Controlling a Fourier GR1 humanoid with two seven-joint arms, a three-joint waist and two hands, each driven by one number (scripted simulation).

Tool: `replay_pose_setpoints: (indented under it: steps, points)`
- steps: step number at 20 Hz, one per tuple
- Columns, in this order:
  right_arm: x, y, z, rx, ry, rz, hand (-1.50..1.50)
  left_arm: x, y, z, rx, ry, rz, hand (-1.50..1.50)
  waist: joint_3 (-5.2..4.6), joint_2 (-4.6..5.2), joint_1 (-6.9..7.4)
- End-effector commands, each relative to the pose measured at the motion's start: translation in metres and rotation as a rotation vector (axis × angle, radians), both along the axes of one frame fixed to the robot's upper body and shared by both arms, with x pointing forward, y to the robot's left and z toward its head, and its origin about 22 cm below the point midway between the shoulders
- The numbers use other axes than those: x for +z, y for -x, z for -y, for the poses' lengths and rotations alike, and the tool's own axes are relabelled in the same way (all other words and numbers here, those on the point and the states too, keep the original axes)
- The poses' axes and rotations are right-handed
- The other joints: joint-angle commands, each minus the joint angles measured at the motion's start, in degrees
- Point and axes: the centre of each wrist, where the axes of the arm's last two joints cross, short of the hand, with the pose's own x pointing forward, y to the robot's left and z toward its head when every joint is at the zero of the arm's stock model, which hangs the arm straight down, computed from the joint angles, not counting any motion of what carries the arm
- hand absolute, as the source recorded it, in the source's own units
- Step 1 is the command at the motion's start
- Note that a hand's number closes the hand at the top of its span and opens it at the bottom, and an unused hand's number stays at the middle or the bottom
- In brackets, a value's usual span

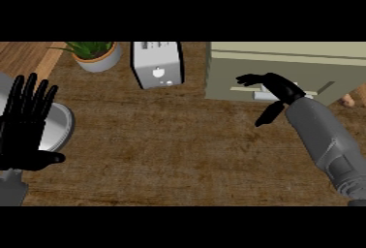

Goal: Pick up the cup, place it into the drawer and close the drawer

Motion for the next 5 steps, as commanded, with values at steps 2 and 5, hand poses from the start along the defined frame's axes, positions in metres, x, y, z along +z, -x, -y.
replay_pose_setpoints:
  steps: [2, 5]
  points:
    - [0.029, -0.014, 0.008, -0.126, 0.033, 0.042, -1.50, -0.002, -0.002, 0.005, 0.003, -0.010, 0.005, -1.50, 0.46, 1.59, 1.40]
    - [0.030, -0.009, 0.034, -0.120, 0.031, 0.039, -1.50, -0.001, -0.003, 0.005, -0.004, -0.033, 0.011, -1.50, 0.48, 1.53, 1.01]
